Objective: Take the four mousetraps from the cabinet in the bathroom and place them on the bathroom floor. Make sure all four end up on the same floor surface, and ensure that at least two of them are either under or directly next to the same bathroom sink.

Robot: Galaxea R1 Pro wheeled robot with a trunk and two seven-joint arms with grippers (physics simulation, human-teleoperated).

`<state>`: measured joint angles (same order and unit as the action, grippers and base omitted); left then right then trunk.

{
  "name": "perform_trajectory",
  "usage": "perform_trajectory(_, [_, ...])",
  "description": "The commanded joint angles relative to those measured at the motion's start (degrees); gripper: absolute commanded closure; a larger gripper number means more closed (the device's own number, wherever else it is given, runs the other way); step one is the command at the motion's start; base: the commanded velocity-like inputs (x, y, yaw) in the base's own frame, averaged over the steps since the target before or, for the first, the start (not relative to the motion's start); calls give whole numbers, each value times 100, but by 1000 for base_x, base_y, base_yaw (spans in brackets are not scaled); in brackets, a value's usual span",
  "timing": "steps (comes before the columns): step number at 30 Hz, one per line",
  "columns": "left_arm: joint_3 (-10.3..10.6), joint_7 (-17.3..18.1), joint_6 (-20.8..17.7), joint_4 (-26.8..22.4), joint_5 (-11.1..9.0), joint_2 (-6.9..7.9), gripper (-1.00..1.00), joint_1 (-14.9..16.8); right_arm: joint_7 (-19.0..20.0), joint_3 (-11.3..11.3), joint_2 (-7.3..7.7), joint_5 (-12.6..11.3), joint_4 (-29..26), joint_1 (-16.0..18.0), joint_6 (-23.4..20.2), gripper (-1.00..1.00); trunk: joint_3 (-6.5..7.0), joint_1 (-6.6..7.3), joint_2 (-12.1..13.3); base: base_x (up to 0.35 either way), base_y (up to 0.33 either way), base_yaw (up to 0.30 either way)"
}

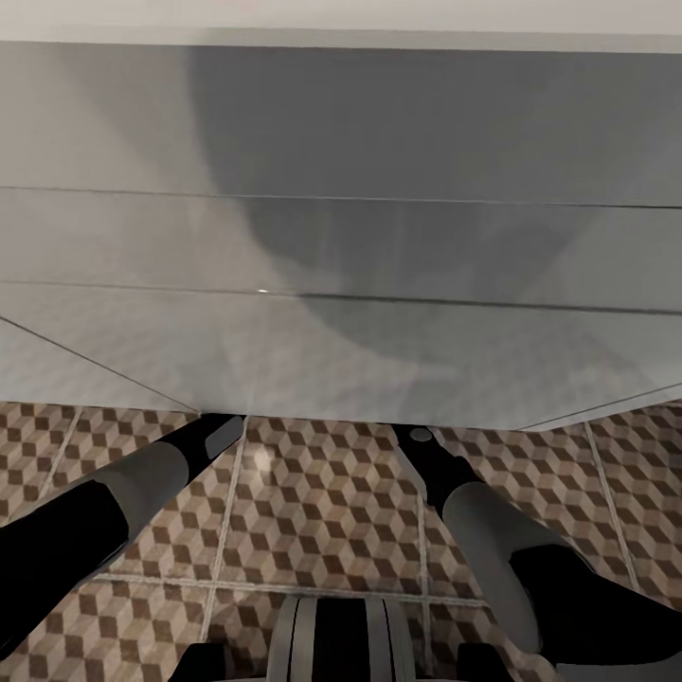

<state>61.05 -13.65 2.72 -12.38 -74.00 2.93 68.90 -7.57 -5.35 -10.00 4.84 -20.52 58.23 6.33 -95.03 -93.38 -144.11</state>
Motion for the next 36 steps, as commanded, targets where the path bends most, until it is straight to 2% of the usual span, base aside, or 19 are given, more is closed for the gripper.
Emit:
perform_trajectory(1, [49,-41,18,-19,-53,9,100,1,-96,-32,0,38,11,4,5,100,-3,1,-1,0,0,0])
perform_trajectory(3, [45,-41,18,-19,-53,12,100,1,-230,-68,0,47,21,4,-10,100,-3,1,-1,0,0,0])
perform_trajectory(7, [40,-41,16,-12,-53,10,100,1,-707,-294,0,72,45,10,-156,100,-3,1,-1,0,0,0])
perform_trajectory(14, [39,-41,18,-10,-53,-2,100,1,-932,-413,0,50,62,208,-1199,100,-3,1,-1,0,0,0])
perform_trajectory(21, [39,-41,18,-10,-53,-3,100,1,-947,-415,0,26,97,274,-1370,100,-3,1,-1,0,0,0])
perform_trajectory(30, [39,-41,18,-8,-53,-6,100,1,-953,-410,0,16,109,306,-1408,100,-3,1,-1,0,0,0])
perform_trajectory(36, [39,-41,18,-9,-53,-11,100,1,-965,-398,0,0,218,447,-1427,100,-3,1,-1,0,0,0])
